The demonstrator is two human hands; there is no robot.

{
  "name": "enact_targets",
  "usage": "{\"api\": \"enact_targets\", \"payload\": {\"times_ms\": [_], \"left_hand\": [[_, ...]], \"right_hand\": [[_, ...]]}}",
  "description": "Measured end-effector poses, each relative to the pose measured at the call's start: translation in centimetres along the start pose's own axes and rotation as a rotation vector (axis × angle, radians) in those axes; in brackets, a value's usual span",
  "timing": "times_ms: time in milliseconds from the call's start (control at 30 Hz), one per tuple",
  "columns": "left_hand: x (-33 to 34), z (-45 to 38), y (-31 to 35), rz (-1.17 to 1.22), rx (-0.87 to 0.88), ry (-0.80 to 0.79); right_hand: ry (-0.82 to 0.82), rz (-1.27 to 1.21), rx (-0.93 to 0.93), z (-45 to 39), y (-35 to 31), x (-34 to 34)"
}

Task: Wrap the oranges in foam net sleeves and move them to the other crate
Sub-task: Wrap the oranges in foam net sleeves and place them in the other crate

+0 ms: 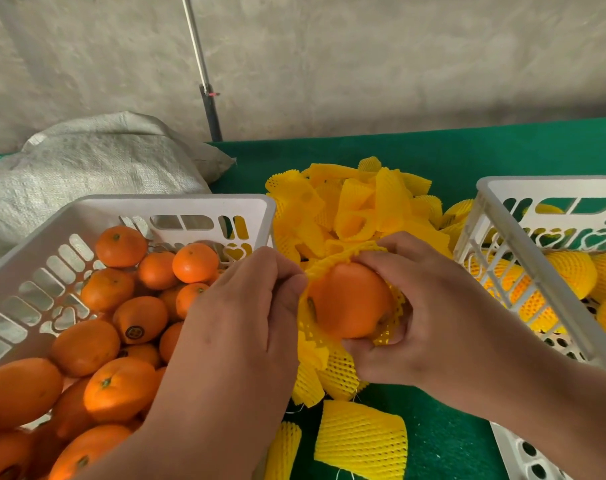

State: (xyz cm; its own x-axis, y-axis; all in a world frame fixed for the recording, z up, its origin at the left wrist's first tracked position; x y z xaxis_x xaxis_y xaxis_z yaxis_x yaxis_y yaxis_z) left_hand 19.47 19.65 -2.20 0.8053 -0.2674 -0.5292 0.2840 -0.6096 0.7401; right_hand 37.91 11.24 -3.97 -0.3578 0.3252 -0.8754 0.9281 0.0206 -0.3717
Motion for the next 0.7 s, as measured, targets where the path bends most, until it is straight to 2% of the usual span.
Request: {"api": "enact_targets", "payload": {"times_ms": [367,567,700], "left_hand": [[0.9,0.4,-0.5,-0.058,-0.124,-0.197],[0.2,0.1,-0.5,0.044,-0.092,-0.079],[-0.1,0.3,0.1,0.022,0.002,-0.012]], "right_hand": [[0.034,-0.091,0.055,-0.1,0.4,-0.1],[-0.024,-0.026,0.055,0.0,0.5,-0.1],[-0.036,0.004,0.092,-0.1,0.8,-0.1]]}}
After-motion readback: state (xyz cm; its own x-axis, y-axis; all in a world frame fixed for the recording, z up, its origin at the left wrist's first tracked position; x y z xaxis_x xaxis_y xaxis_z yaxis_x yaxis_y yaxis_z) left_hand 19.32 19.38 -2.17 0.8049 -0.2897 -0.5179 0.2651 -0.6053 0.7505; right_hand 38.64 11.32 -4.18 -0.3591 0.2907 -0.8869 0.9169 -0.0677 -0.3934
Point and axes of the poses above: each hand's wrist, its own z-axis away from the middle knuckle, its own x-axis out of the palm, y = z × x, the point moved 2 cm from there along -z, towards the middle knuckle, and after that the axes turned 9 degrees about z, right-handed, at the moved point
